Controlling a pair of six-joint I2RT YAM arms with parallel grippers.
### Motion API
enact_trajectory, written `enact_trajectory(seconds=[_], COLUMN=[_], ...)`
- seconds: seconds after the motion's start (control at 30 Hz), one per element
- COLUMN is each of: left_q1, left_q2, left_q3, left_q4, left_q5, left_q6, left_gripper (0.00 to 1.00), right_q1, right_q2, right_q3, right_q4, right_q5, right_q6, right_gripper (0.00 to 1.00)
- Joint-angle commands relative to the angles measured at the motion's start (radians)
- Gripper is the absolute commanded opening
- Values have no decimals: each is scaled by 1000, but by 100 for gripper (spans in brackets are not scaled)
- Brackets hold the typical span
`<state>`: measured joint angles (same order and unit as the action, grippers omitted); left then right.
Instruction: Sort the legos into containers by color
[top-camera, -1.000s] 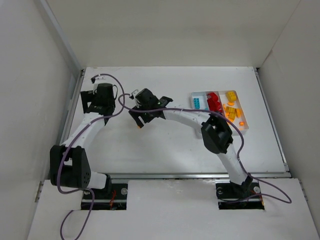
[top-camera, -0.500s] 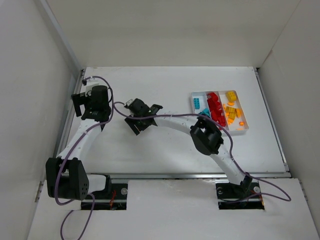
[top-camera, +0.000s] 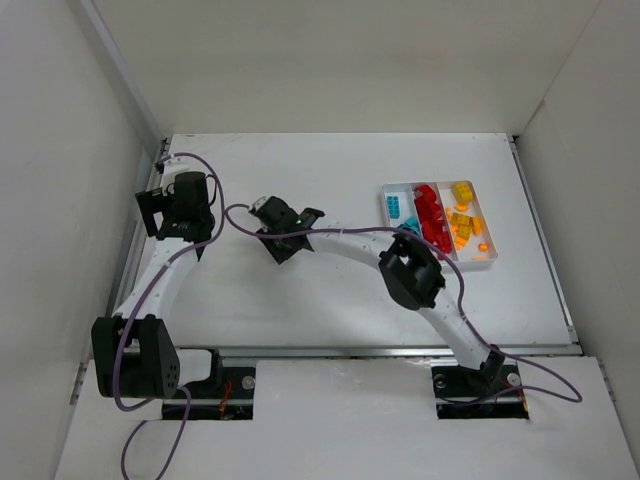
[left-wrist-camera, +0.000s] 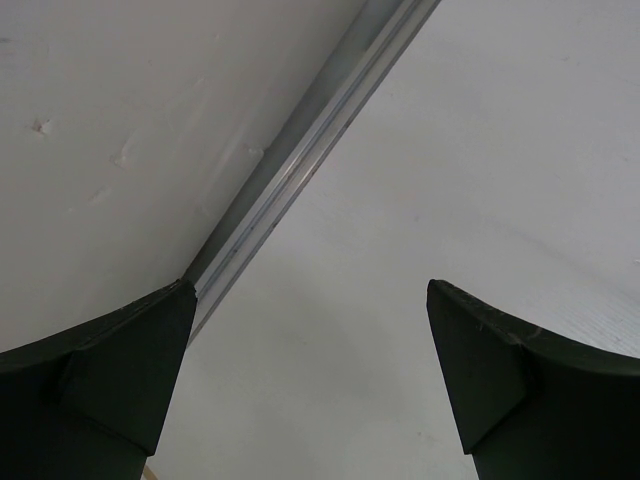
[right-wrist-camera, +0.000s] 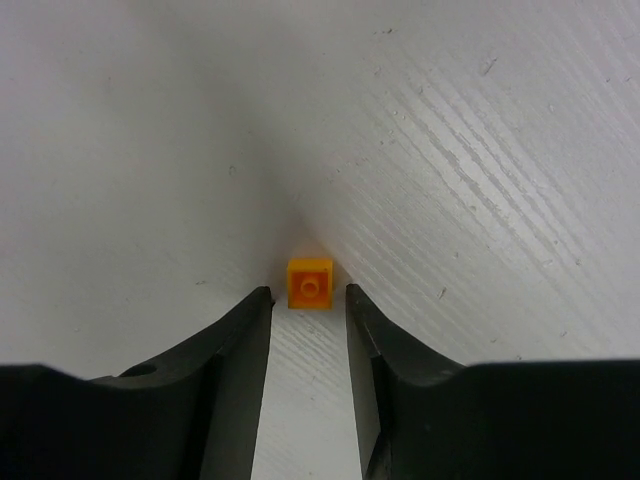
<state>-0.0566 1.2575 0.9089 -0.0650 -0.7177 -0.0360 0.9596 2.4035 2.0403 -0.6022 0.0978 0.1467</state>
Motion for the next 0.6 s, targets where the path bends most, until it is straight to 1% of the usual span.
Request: enact_trajectory(seconds=[0.0, 0.1, 0.2, 0.23, 0.27, 0.3, 0.4, 0.47, 0.53, 0.57], left_q1=[4, 4, 4, 4, 4, 4, 4, 4, 4, 4], left_q2=[-13, -13, -4, -4, -4, -4, -4, -4, -4, -4], left_q3=[31, 31, 31, 31, 31, 31, 31, 31, 31, 31], left_q4=[1, 1, 1, 1, 1, 1, 1, 1, 1, 1], left_q5=[14, 23, 23, 23, 23, 23, 23, 23, 23, 23], left_q6=[-25, -25, -25, -25, -25, -25, -25, -25, -25, -25], left_gripper=[100, 100, 100, 100, 100, 100, 100, 100, 100, 100], right_q1=[2, 2, 2, 2, 2, 2, 2, -51, -116, -198], right_q2=[51, 51, 60, 60, 60, 60, 28, -35, -102, -144], right_q3=[55, 66, 66, 66, 75, 75, 86, 86, 49, -16], right_q4=[-24, -34, -22, -22, -22, -22, -13, -13, -4, 21], right_q5=[3, 3, -16, -27, -27, -27, -18, -18, -38, -38], right_q6=[-6, -16, -16, -25, -25, -25, -12, 22, 94, 117], right_gripper=[41, 40, 25, 12, 4, 0, 0, 0, 0, 0])
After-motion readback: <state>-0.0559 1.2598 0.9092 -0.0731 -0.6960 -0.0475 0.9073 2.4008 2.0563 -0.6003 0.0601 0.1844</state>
